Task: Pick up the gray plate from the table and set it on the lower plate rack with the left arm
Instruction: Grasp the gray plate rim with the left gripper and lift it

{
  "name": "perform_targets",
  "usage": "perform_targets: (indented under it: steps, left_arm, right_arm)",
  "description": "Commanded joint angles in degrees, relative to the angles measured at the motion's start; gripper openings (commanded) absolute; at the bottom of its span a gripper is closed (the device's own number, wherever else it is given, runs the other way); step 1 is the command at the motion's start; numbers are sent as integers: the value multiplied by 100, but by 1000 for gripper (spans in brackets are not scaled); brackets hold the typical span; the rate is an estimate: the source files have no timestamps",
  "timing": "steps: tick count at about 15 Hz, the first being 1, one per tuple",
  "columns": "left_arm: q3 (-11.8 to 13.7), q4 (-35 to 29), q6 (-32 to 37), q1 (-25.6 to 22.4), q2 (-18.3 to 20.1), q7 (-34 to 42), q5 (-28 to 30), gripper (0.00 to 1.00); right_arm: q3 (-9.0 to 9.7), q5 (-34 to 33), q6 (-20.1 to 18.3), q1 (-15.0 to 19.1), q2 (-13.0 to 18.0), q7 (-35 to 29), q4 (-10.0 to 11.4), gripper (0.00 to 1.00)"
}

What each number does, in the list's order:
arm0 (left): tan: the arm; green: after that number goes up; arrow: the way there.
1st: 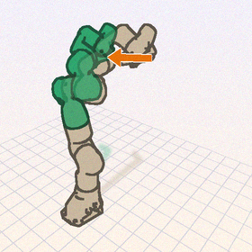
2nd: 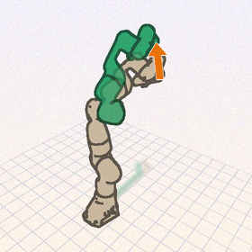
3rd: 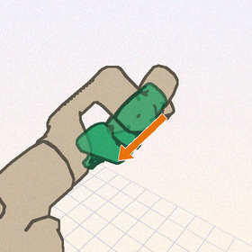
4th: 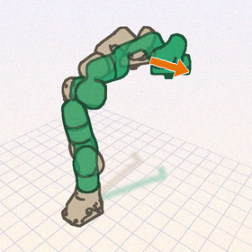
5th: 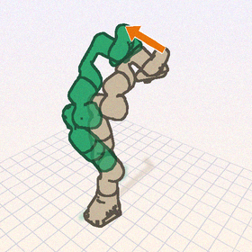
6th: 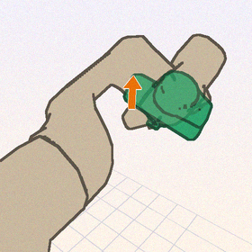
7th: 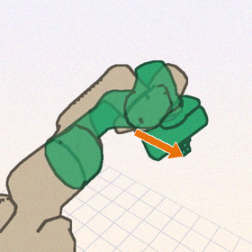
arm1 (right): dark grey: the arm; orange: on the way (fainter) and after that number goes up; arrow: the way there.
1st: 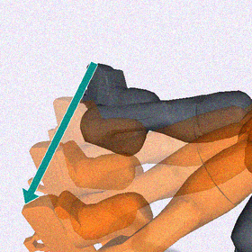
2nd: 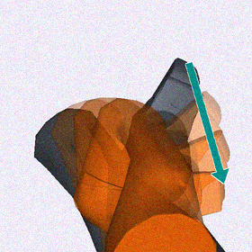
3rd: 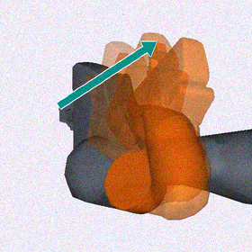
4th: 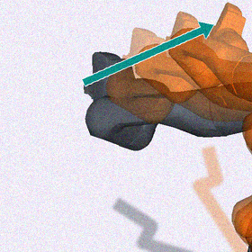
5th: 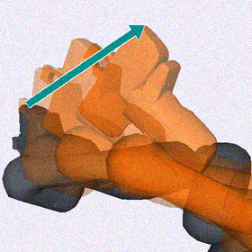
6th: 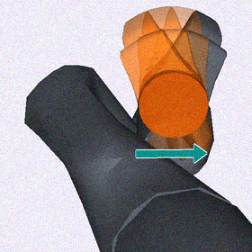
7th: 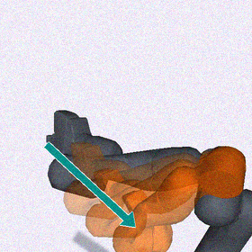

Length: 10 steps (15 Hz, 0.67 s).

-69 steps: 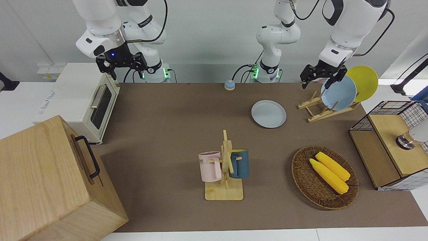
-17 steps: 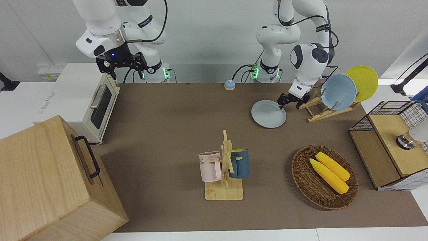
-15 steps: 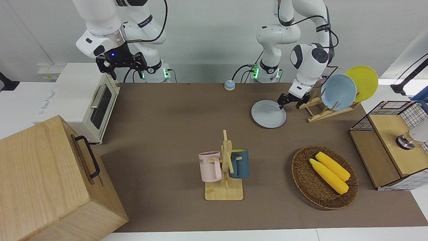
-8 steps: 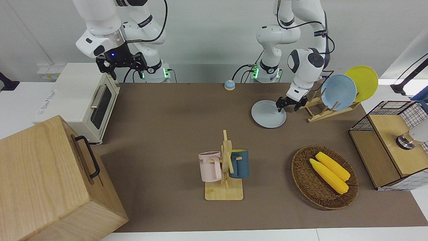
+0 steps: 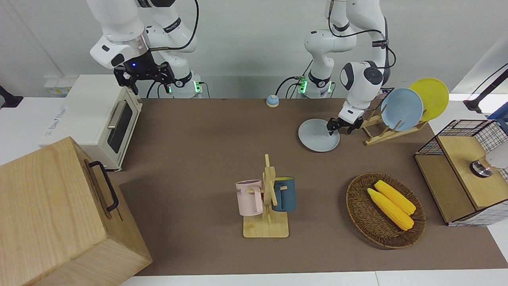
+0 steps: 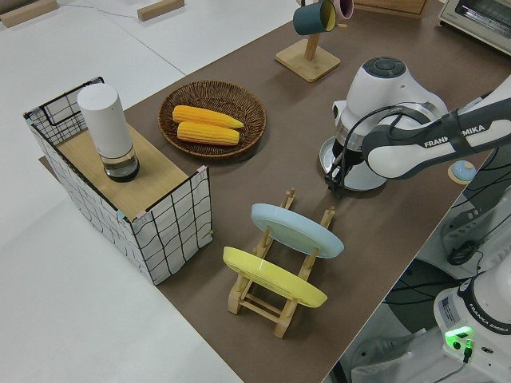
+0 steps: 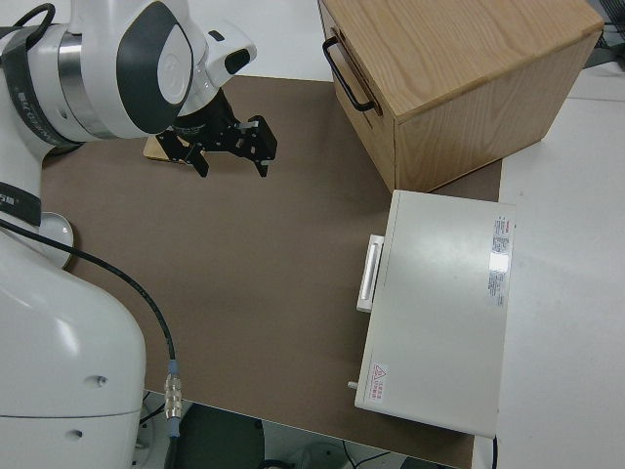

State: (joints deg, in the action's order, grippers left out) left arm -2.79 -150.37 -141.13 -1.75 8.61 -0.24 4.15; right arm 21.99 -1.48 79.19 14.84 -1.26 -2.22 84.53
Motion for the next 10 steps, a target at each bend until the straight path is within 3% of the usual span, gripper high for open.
perform_targets:
  steps: [1, 10]
  left_arm:
    - [-11, -72, -90, 52, 35, -37, 77, 0]
    - [-11, 234, 137, 8, 97, 24, 77, 0]
  right_arm:
    - [121, -37, -62, 133, 20, -68, -33, 983]
    - [113, -37, -62, 133, 12, -68, -33, 983]
